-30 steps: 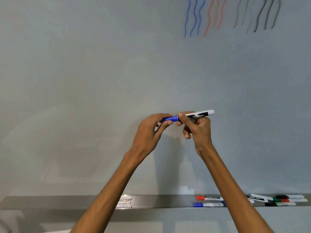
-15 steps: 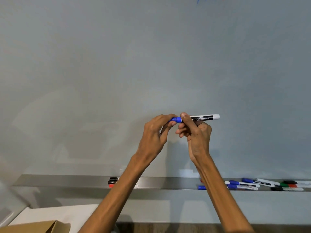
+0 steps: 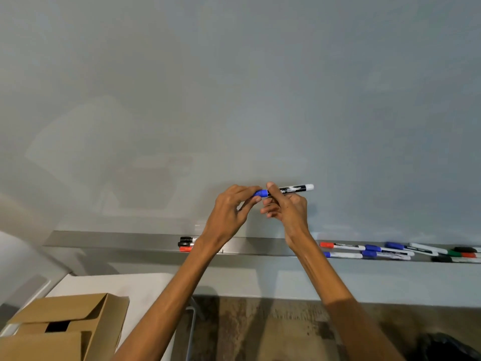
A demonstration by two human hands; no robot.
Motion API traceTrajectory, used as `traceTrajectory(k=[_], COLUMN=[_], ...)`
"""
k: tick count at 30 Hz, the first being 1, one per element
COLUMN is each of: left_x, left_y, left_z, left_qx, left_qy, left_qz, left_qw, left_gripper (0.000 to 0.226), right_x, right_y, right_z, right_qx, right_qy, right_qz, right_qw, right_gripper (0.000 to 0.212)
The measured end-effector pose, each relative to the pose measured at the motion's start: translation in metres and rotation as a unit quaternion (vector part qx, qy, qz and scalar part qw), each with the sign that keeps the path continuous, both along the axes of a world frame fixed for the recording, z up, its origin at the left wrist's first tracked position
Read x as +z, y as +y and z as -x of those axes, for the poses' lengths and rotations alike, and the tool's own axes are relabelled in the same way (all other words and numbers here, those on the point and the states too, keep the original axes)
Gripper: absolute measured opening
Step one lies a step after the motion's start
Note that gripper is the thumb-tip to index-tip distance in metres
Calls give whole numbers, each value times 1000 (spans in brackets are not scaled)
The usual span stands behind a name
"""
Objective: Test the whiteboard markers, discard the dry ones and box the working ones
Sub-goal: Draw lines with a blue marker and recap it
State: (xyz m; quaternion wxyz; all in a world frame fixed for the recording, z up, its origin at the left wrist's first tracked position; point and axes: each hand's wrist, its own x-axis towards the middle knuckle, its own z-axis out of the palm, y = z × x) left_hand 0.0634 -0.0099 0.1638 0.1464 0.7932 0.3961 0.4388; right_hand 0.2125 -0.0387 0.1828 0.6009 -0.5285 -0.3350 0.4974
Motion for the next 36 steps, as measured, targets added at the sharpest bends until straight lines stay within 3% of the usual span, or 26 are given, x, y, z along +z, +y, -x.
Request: traceTrajectory(k=[7, 11, 14, 21, 27, 36], left_x=[-64, -98, -120, -166, -180, -192], left_y=[1, 2, 1, -3, -4, -3], left_z=[31, 35, 31, 29, 34, 41], left_qx=[48, 63, 89, 153, 164, 147], left_qy=[1, 52, 100, 207, 215, 255], left_qz=[149, 215, 220, 257, 269, 251], left_qw=[988, 973, 966, 932, 924, 922], left_gripper=[27, 28, 25, 27, 25, 26], right_x=[-66, -99, -131, -203, -228, -242], right_y=[2, 7, 9, 13, 18, 15], right_z=[-12, -19, -25, -21, -8, 0], right_qx=[33, 70, 114, 159, 172, 158], right_qy=[-10, -59, -167, -403, -453, -465], right_qz=[94, 124, 113, 93, 96, 62], right_qw=[995, 988, 973, 896, 870, 869], right_gripper=[19, 10, 17, 14, 18, 16])
